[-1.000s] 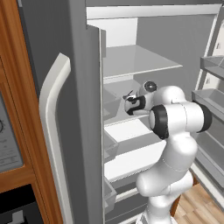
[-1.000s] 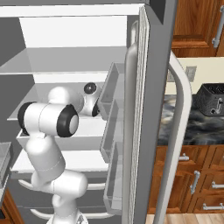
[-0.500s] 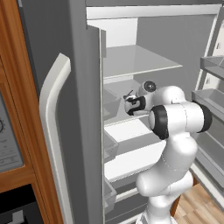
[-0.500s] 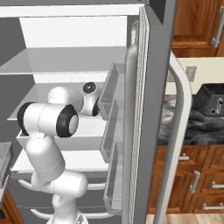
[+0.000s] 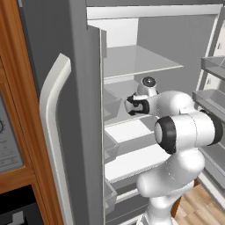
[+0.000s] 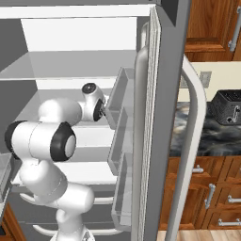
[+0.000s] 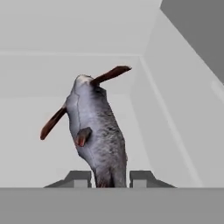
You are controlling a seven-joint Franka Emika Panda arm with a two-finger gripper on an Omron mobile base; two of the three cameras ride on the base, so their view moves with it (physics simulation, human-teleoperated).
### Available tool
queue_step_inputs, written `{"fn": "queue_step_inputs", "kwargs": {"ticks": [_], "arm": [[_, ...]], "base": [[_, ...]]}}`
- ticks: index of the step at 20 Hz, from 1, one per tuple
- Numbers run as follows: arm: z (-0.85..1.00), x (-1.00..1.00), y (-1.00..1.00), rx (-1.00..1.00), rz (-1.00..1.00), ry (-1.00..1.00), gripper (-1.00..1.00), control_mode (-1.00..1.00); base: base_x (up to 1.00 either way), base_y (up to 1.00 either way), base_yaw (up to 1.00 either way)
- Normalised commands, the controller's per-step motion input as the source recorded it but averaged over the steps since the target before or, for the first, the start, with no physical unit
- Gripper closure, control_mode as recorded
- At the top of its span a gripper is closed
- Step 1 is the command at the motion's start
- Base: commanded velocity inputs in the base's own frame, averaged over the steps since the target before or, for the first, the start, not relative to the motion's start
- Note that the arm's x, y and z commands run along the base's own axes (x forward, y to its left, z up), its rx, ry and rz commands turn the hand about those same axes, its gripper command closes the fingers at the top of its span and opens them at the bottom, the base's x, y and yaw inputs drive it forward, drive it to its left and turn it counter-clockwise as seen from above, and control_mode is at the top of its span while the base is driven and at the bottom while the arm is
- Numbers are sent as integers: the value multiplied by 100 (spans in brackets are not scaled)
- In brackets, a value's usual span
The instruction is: Take the cheese, fish, and squash from the fridge and place them on the plate on the dining counter to create an appetizer plate.
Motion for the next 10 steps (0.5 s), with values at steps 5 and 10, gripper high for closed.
{"fn": "queue_step_inputs", "kwargs": {"ticks": [5, 10], "arm": [[-7, -90, 18, -2, 0, 0, 100, -100], [-4, -100, 6, 0, 1, -1, 100, -100]], "base": [[0, 0, 0], [0, 0, 0]]}}
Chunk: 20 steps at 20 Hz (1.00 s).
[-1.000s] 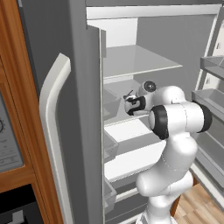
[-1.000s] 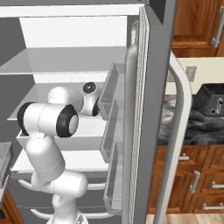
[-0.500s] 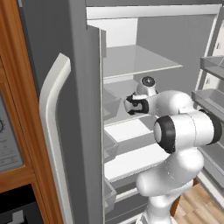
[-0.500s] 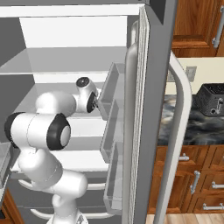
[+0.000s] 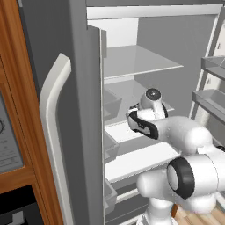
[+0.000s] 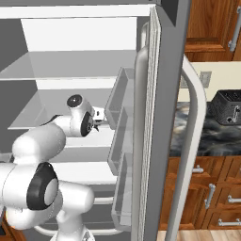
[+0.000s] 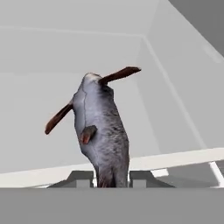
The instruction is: Take the cheese, fish, and squash from the fridge and place them on the plate on the dining counter to create an appetizer plate.
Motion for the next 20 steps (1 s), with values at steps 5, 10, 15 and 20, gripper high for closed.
{"fn": "queue_step_inputs", "kwargs": {"ticks": [5, 10, 15, 20], "arm": [[7, -100, 0, 0, 1, 0, 100, -100], [44, -100, 0, 0, 3, 0, 100, -100], [73, -100, 0, 0, 7, 0, 100, -100], [84, -100, 0, 0, 6, 2, 100, -100]], "base": [[0, 0, 0], [0, 0, 0], [0, 0, 0], [0, 0, 0]]}}
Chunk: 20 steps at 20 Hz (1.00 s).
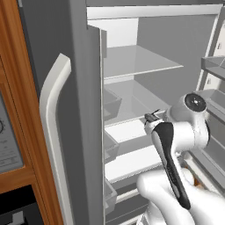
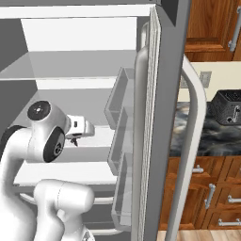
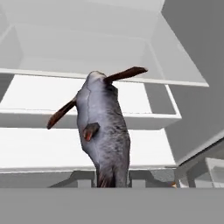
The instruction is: Take the cheese, fish, and squash from the fridge and place them on the plate on the dining counter to create an appetizer plate.
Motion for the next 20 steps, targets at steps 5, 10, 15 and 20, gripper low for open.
{"fn": "queue_step_inputs", "kwargs": {"ticks": [5, 10, 15, 20], "arm": [[47, -99, 1, 0, 7, 4, 100, -100], [-7, -100, 16, 0, 8, -15, 100, -100], [40, -77, 1, 0, 2, -16, 100, -100], [35, -36, 1, 0, 0, -17, 100, -100]], "base": [[0, 0, 0], [0, 0, 0], [0, 0, 0], [0, 0, 0]]}}
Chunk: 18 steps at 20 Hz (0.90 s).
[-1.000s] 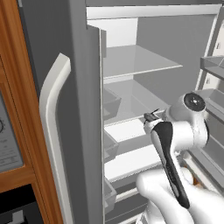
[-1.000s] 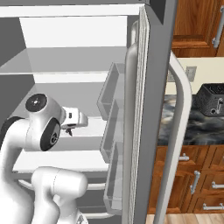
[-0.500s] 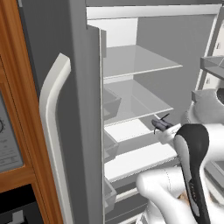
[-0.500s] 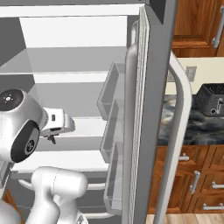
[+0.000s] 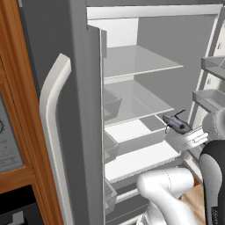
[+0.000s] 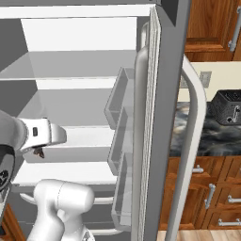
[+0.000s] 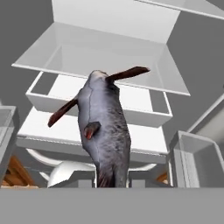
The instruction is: Take the cheese, fish, and squash from the fridge and place them on the plate on the dining counter to create an appetizer plate.
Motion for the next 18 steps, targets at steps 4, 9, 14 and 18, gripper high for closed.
{"fn": "queue_step_inputs", "kwargs": {"ticks": [4, 9, 14, 18], "arm": [[3, -16, 4, -1, 0, -10, 100, 100], [0, 0, 0, 0, 0, 0, 100, 100], [0, 0, 0, 0, 0, 0, 100, 100], [0, 0, 0, 0, 0, 0, 100, 100]], "base": [[-10, 1, 0], [-62, 0, 0], [-80, -4, 0], [-77, -13, -9]]}}
